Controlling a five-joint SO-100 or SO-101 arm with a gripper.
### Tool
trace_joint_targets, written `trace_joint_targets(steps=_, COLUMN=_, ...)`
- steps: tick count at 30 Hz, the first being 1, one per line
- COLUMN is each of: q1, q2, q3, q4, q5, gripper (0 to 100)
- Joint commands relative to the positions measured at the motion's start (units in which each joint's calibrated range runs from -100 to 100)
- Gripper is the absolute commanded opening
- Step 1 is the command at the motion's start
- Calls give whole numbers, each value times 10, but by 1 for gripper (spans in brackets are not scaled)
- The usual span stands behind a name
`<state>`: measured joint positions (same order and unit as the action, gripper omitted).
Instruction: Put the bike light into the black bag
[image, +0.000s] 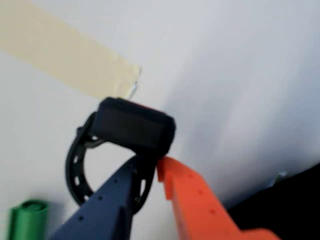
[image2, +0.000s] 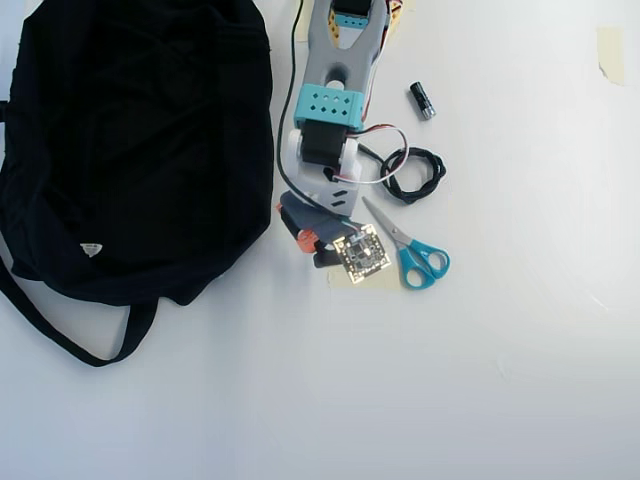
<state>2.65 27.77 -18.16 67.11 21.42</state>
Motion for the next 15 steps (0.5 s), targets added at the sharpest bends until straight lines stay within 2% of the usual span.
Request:
trace_joint_targets(steps=1, q1=3, q2=-51, q3=-53, q4=45, q5=-5, gripper=2)
trace_joint_targets(steps=10, q1=3, q2=-51, q3=-183, q4=194, q5=-34, gripper=2)
trace_joint_targets(steps=15, q1=-1, q2=-51, q3=-278, q4=314, q5=-46, gripper=2)
